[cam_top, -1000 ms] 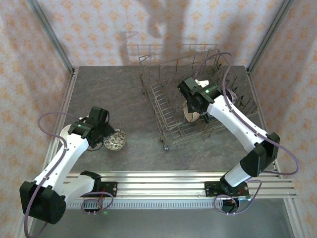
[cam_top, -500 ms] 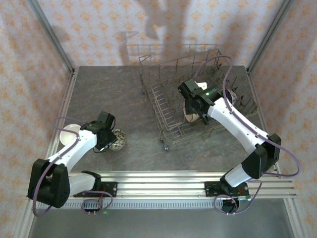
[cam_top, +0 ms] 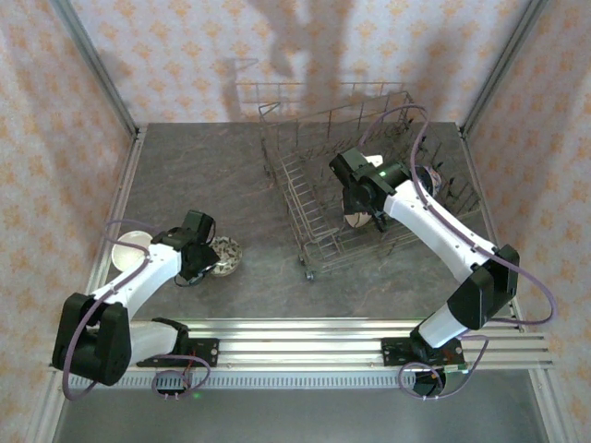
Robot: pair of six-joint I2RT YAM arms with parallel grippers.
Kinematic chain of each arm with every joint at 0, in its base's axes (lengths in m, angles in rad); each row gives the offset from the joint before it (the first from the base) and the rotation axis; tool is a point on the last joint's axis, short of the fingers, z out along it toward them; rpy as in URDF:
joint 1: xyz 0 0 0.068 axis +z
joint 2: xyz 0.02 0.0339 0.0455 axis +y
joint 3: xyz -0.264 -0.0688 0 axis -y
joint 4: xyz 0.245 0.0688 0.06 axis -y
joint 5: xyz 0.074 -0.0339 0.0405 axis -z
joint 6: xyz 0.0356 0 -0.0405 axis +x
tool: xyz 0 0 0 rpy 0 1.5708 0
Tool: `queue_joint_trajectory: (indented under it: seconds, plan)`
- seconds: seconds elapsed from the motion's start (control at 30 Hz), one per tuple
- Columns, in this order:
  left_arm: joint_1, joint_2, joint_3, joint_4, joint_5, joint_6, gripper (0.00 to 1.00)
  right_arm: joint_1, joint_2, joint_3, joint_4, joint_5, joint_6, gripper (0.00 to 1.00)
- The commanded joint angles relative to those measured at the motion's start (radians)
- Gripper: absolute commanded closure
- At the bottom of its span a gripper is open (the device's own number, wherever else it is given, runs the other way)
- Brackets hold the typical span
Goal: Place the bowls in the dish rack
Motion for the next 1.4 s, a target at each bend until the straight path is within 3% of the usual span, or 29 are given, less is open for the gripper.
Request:
queue_joint_trajectory:
  seconds: [0.0, 0.13, 0.37, 0.63, 0.8, 0.93, 1.17, 1.37]
  plan:
    - [0.005, -0.032, 0.03, 0.005, 0.023, 0.026, 0.92, 0.002, 0.011, 0.041, -0.028, 0.014, -0.007, 0.12]
    - [0.005, -0.082, 0.084, -0.022, 0.031, 0.047, 0.99, 0.002, 0.006, 0.095, -0.024, -0.05, -0.021, 0.12]
    - [-0.008, -0.161, 0.319, -0.07, -0.001, 0.082, 1.0, 0.002, 0.026, 0.274, -0.028, -0.229, -0.086, 0.12]
    - [-0.132, 0.022, 0.749, -0.087, -0.034, 0.151, 1.0, 0.027, 0.101, 0.576, -0.019, -0.515, -0.169, 0.18]
    - [-0.242, 0.17, 0.954, -0.074, -0.061, 0.179, 1.0, 0.062, 0.15, 0.704, -0.053, -0.532, -0.183, 0.18]
    - [-0.282, 0.245, 1.054, -0.08, -0.065, 0.2, 1.0, 0.063, 0.146, 0.688, -0.035, -0.527, -0.178, 0.19]
    - [-0.318, 0.285, 1.101, -0.068, -0.062, 0.211, 1.0, 0.063, 0.152, 0.624, 0.006, -0.491, -0.138, 0.25]
    - [-0.33, 0.284, 1.084, -0.063, -0.094, 0.199, 1.0, 0.064, 0.16, 0.607, 0.059, -0.445, -0.09, 0.4]
